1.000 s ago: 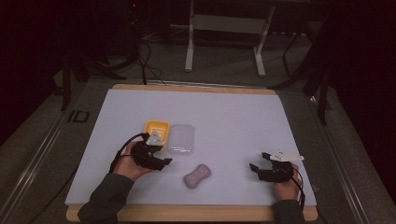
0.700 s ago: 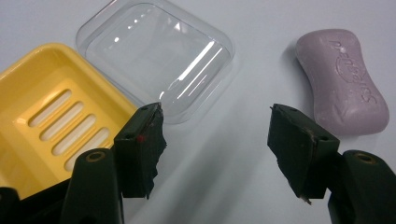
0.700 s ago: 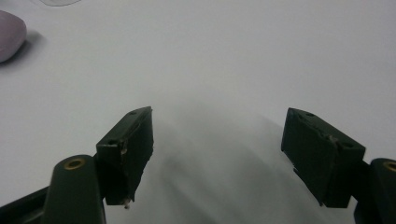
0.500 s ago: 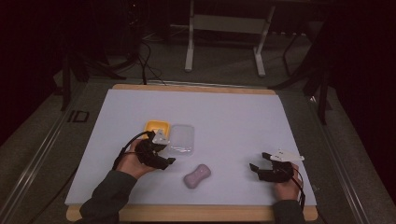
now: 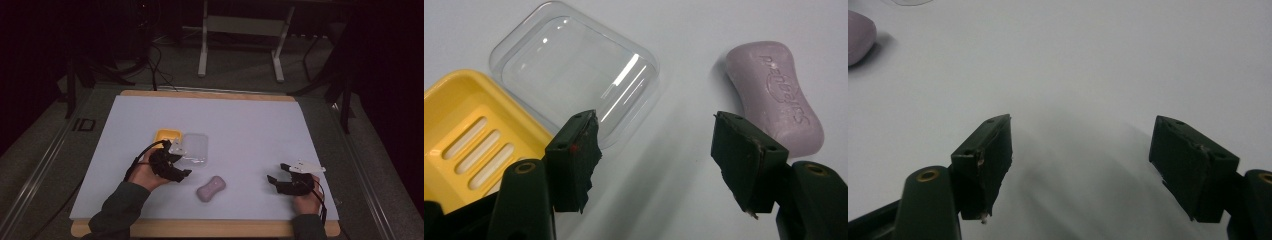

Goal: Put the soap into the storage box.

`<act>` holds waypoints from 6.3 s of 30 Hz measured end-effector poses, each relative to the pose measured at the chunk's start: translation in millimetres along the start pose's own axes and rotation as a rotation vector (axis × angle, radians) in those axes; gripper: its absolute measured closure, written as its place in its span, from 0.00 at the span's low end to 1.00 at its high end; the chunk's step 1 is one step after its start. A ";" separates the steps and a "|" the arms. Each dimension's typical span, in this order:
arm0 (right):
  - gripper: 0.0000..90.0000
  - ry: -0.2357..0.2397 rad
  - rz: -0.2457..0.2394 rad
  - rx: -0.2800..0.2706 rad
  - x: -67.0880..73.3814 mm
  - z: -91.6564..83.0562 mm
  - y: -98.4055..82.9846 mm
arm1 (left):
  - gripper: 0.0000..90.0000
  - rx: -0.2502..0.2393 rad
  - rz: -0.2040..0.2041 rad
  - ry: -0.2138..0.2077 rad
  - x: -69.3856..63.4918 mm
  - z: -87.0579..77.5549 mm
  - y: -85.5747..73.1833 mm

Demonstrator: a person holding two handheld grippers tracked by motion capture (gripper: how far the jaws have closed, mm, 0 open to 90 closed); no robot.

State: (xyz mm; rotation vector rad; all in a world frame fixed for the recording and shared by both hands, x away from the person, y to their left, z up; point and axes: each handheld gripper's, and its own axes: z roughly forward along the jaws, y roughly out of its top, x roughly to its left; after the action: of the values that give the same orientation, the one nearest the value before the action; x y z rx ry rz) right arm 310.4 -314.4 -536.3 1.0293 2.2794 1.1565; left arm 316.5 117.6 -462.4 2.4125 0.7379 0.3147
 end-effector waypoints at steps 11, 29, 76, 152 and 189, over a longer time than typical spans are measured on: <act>0.28 0.000 -0.002 0.000 0.0 0.0 0.0 | 0.40 0.011 0.020 -0.020 -3.9 1.5 5.4; 0.28 0.000 -0.003 0.000 0.1 0.1 0.1 | 0.39 0.045 0.037 -0.058 -7.4 7.0 14.3; 0.28 0.002 -0.006 0.002 0.4 0.2 0.1 | 0.37 0.082 0.038 -0.092 -27.8 17.7 30.3; 0.28 0.004 -0.013 0.006 1.2 0.3 0.2 | 0.29 0.264 0.079 -0.119 -67.0 81.2 42.4; 0.28 0.004 -0.016 0.005 1.2 0.3 0.1 | 0.51 0.458 0.186 -0.161 -55.4 90.6 64.5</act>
State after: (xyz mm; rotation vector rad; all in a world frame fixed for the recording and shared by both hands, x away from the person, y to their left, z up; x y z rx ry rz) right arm 309.8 -313.2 -536.4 1.0094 2.2912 1.1480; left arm 333.4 -0.1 -498.7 2.9058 0.5577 0.0189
